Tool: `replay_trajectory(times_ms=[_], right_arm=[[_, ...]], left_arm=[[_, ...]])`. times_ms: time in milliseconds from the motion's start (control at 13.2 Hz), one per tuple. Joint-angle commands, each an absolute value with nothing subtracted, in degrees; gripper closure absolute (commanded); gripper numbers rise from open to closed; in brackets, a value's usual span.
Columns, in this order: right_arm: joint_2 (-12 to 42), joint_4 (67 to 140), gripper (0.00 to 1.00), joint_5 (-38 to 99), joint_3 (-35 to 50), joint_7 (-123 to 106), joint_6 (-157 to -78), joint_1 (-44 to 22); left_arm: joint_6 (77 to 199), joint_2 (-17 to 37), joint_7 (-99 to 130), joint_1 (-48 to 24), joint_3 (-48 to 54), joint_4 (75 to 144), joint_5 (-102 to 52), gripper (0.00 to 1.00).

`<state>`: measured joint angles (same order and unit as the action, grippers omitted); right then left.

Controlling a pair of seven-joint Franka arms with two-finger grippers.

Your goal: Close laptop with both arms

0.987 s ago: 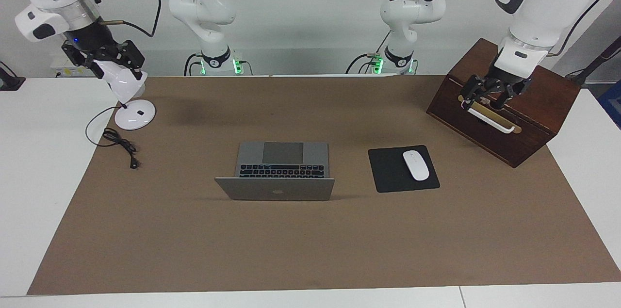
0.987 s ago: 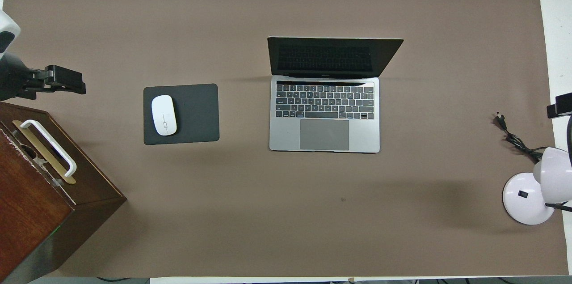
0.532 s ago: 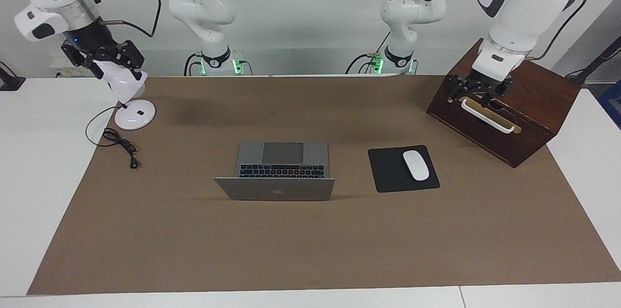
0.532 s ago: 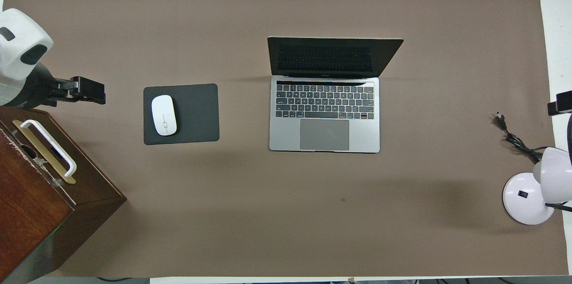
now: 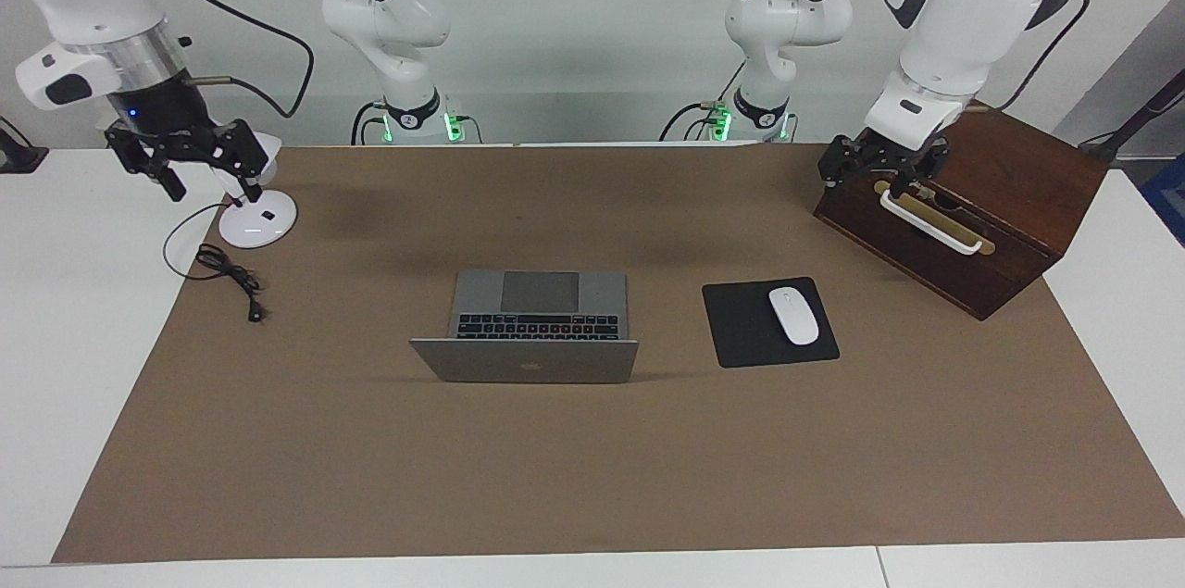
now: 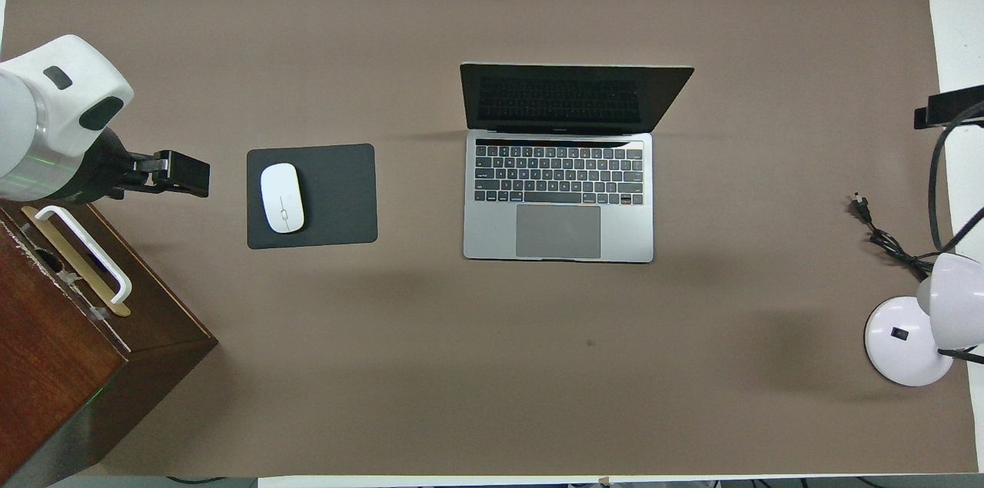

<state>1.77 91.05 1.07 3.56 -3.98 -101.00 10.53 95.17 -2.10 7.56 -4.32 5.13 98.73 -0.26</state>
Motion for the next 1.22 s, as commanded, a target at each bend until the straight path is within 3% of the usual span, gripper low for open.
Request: replay_trajectory(times_ms=[0, 608, 911, 1063, 1139], right_arm=[[8.51, 83.52, 0.00, 1.76, 3.43, -3.52, -101.60, 8.97], [17.83, 74.63, 0.00, 1.23, 0.62, -3.34, -106.52, 5.45], [22.76, 69.17, 0.01, 1.14, -0.26, -3.34, -106.78, 4.92], [23.99, 68.47, 0.01, 1.05, -0.35, -3.34, -108.19, 4.83], [24.34, 68.38, 0.02, 1.05, -0.53, -3.34, -108.37, 4.75]], left_arm=[[94.13, -3.78, 12.82, -5.45, 4.57, 100.37, 0.26, 0.00], [96.84, -4.65, 37.39, -10.71, 5.01, 102.64, -3.07, 0.01], [102.73, -6.94, 50.69, -13.71, 5.27, 108.27, -5.88, 0.68], [106.06, -7.90, 58.23, -14.24, 5.19, 110.82, -11.31, 0.90], [108.43, -8.17, 63.06, -14.15, 5.19, 111.87, -13.25, 0.97]])
